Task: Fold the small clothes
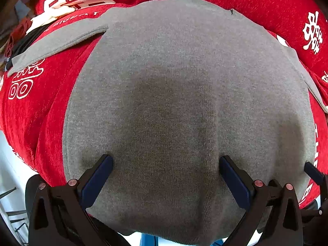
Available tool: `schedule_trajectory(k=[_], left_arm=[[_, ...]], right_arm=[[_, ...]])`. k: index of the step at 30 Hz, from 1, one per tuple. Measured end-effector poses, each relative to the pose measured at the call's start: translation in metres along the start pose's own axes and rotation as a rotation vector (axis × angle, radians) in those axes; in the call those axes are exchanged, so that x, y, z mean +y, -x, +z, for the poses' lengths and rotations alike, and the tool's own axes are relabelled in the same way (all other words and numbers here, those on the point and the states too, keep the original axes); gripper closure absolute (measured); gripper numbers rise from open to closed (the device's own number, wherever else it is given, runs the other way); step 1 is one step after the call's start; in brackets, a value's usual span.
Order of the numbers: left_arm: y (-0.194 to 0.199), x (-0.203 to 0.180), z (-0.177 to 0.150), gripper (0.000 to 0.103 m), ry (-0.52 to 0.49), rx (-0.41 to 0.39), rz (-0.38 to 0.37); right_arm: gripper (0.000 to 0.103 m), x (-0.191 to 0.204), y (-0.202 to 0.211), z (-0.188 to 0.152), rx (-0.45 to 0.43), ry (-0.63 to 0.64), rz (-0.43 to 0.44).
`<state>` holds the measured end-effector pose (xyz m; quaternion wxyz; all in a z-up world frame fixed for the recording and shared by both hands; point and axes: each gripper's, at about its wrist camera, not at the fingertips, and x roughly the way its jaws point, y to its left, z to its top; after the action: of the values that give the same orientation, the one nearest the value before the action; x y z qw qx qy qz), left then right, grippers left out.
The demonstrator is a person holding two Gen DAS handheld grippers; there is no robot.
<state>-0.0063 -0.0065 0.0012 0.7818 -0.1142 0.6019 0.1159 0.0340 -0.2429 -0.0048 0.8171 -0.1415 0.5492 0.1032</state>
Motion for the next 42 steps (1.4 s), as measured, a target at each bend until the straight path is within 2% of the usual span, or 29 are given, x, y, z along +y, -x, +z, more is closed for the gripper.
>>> schedule_trajectory(k=[8,11,15,20,25,33,42], left_arm=[[0.004,0.0,-0.014,0.0,0.009,-0.045,0.007],[0.007,-0.001,-0.017,0.0,0.009,-0.045,0.01],[0.009,0.004,-0.01,0.0,0.035,-0.01,0.009],[0.027,0.002,-0.007,0.0,0.015,-0.061,0.07],[0.043,-0.002,0.002,0.0,0.01,-0.077,0.048],[0.051,-0.025,0.017,0.0,-0.01,-0.083,0.056],[0.064,-0.063,0.045,0.0,-0.057,-0.117,0.041]], right_arm=[[0.0,0.002,0.004,-0.009,-0.074,0.002,0.0],[0.0,0.003,0.005,-0.007,-0.066,0.013,-0.003],[0.0,0.004,0.016,-0.003,-0.09,0.035,0.005],[0.0,0.0,0.028,0.005,-0.099,0.036,0.003],[0.0,0.001,0.035,0.014,-0.112,0.037,-0.024],[0.0,-0.013,0.046,0.02,-0.155,0.009,-0.001],[0.0,-0.05,0.052,0.034,-0.208,-0.094,-0.012]])
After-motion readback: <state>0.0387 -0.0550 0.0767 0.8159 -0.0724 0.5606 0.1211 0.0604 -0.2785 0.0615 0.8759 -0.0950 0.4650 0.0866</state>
